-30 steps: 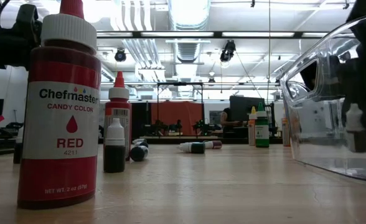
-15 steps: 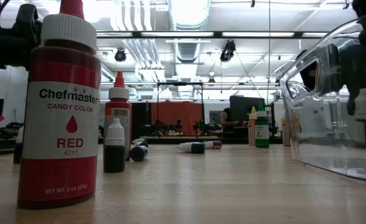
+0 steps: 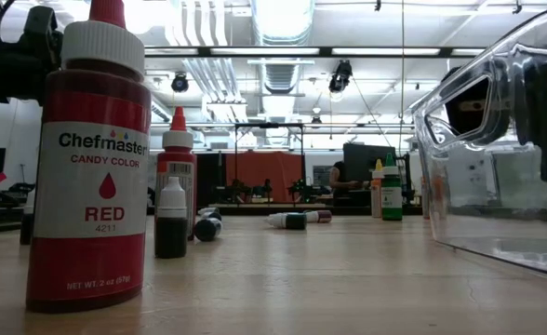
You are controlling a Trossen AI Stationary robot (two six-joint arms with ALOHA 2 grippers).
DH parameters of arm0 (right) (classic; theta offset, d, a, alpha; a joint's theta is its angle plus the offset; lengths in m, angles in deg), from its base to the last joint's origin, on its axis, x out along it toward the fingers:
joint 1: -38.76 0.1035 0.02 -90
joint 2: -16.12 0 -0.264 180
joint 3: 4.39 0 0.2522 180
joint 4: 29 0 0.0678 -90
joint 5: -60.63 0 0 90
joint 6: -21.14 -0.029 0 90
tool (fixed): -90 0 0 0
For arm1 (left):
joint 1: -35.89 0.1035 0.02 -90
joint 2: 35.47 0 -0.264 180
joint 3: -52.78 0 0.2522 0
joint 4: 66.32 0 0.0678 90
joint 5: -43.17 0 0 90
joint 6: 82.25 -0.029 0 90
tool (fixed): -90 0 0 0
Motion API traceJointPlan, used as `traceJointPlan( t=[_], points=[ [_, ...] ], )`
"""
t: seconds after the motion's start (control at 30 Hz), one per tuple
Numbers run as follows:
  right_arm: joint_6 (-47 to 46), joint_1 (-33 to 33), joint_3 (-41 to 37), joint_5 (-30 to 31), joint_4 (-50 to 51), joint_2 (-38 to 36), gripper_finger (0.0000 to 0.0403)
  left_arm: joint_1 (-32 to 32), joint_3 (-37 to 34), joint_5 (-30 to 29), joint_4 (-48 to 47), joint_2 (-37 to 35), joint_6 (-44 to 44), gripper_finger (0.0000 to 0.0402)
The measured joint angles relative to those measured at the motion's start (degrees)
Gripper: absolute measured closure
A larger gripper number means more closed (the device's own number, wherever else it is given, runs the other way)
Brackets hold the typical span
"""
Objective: Pick & Place food coloring
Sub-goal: Put the violet food color into the transparent bin
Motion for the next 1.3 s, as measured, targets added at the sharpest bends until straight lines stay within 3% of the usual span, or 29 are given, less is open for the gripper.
traceJointPlan(
  t=[0.47,1.3],
  points=[
    [2.84,1.96,1.68,2.09,1.37,-0.92,0.0360,0.02,0.00,0.00,0.00,0.00,-0.01,0.0157],
    [8.87,2.08,2.14,-7.44,-0.51,0.44,0.0360,0.00,0.00,0.00,-0.02,0.00,0.00,0.0157]
  ],
)
